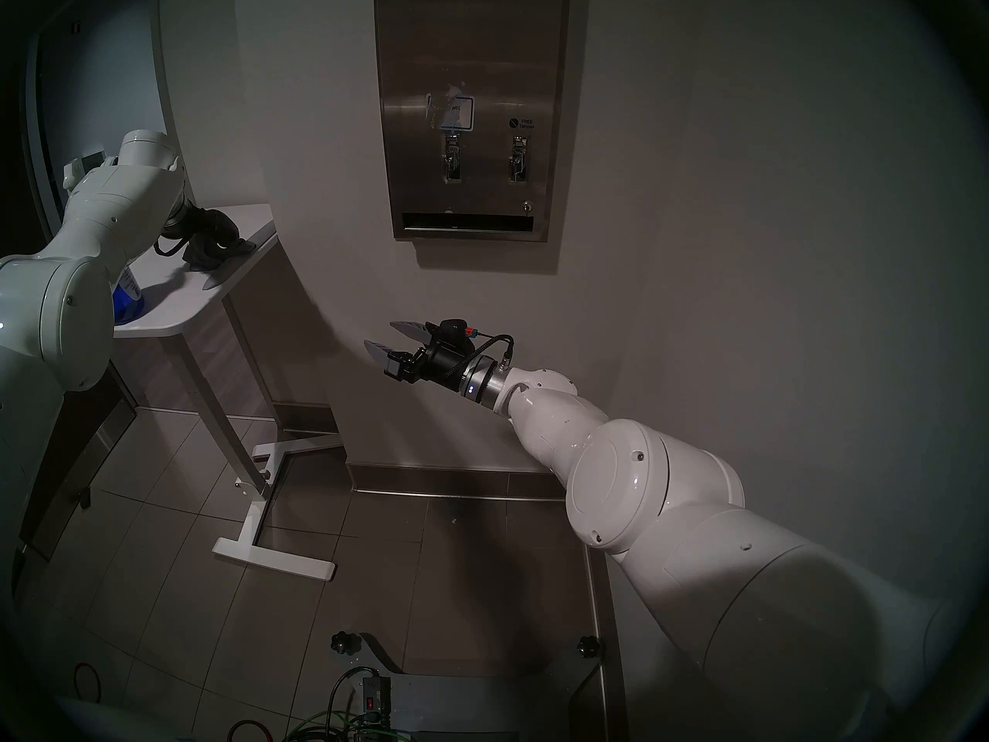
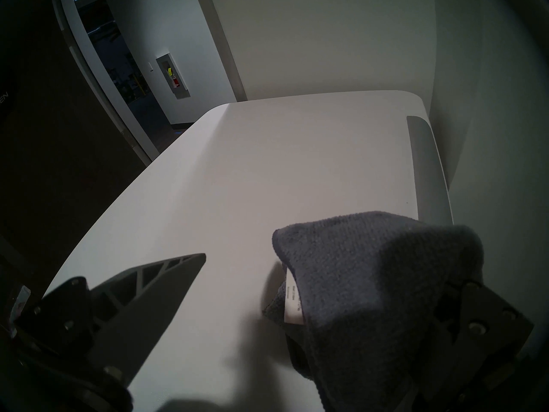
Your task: Pick up the cloth and wipe the surface
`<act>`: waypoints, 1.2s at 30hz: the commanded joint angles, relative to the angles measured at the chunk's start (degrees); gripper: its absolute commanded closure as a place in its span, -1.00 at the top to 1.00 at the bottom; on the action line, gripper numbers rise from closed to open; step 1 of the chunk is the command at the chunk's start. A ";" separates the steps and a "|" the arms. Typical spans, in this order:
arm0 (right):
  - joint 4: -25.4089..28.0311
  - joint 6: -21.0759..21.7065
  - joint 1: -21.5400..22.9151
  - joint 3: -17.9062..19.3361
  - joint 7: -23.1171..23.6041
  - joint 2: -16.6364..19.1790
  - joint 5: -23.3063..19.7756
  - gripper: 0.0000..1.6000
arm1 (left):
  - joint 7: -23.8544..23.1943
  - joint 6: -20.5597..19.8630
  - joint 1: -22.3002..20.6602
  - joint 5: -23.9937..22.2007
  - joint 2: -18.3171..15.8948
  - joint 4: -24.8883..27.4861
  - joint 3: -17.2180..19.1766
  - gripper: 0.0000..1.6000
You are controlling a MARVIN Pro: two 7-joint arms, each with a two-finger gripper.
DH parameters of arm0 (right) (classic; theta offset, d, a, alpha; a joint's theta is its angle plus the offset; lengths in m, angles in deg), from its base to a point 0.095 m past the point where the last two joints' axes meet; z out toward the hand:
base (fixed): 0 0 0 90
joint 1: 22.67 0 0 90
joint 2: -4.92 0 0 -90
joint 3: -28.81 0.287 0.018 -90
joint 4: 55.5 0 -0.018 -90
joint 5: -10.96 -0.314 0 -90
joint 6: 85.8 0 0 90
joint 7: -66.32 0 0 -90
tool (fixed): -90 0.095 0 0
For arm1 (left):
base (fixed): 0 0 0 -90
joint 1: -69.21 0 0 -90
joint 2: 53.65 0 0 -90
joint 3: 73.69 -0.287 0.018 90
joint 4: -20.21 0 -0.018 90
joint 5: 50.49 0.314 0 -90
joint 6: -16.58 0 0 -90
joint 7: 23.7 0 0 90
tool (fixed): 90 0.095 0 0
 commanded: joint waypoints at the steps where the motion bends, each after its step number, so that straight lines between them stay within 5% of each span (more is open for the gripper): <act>1: 1.23 -0.43 2.29 0.13 -0.23 -0.19 -0.18 1.00 | -2.44 -0.07 -4.08 1.08 0.13 2.29 -1.53 -1.00; 36: 0.56 -1.44 1.13 0.68 -1.77 0.00 -0.28 1.00 | -18.20 -4.30 -5.94 5.78 -3.04 2.77 -10.50 -1.00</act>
